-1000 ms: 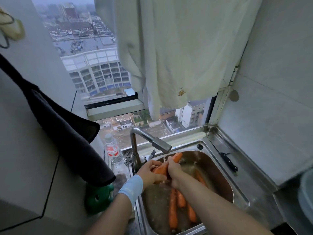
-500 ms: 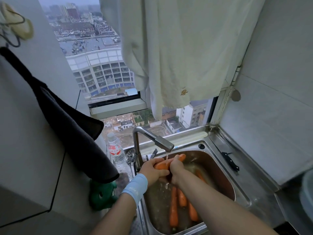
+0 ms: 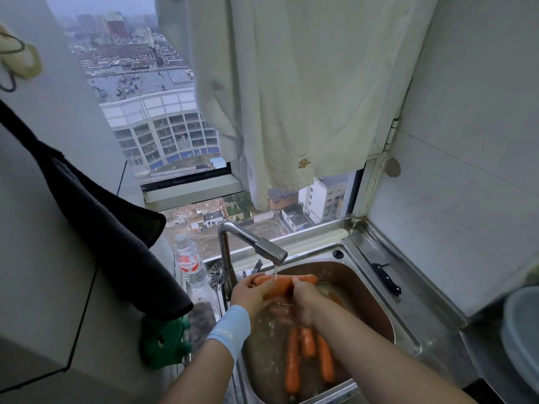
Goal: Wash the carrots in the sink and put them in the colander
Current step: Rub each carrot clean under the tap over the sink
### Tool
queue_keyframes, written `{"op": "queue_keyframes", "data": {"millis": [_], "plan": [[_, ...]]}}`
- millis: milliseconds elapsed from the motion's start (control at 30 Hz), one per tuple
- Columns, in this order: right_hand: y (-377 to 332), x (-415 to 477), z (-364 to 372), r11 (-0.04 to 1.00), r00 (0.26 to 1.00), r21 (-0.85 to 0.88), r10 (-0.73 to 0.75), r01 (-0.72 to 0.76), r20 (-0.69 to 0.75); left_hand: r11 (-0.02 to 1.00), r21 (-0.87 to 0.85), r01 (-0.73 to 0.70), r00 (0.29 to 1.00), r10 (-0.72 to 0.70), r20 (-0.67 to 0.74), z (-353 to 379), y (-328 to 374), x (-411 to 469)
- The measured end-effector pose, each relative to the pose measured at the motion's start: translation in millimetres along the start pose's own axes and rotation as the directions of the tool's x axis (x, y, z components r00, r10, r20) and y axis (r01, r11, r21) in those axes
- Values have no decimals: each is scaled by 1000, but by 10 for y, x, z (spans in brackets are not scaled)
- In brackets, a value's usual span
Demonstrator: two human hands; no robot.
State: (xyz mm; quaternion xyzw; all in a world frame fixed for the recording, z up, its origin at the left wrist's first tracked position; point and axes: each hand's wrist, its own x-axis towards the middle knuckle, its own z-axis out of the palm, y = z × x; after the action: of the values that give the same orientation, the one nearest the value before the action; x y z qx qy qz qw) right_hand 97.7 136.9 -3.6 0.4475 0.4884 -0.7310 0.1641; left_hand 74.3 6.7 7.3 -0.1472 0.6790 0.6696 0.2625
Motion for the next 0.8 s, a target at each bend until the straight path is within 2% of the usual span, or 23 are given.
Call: {"op": "queue_keyframes", "data": {"millis": [67,167,267,500,633,733,800], "plan": [[-14,-49,-38,1000,1000,20,-11,12,-26,995,-51,90,996,-90,-1,10,28,6],[-30,-46,-64,1000,999,14,-26,26,37,954,-170,247,968,-236,83,30,80,-39],[0,-107,-35,999,996,-25,-23,25,82,929,-198,313,948,-292,131,31,62,-79],[37,-150,119,998,991,-19,-50,52,122,937,-5,349,927,-344,149,7,7,-60],[-8,-72,210,999,999,1,-41,41,-24,938,-4,347,913,-337,229,116,61,-161],[-23,-55,260,997,998,73,-5,9,-65,963,2,269,953,-266,147,220,40,-148],[-21,-80,285,998,997,58,2,3,-74,964,88,250,966,-255,45,219,17,-58]]}}
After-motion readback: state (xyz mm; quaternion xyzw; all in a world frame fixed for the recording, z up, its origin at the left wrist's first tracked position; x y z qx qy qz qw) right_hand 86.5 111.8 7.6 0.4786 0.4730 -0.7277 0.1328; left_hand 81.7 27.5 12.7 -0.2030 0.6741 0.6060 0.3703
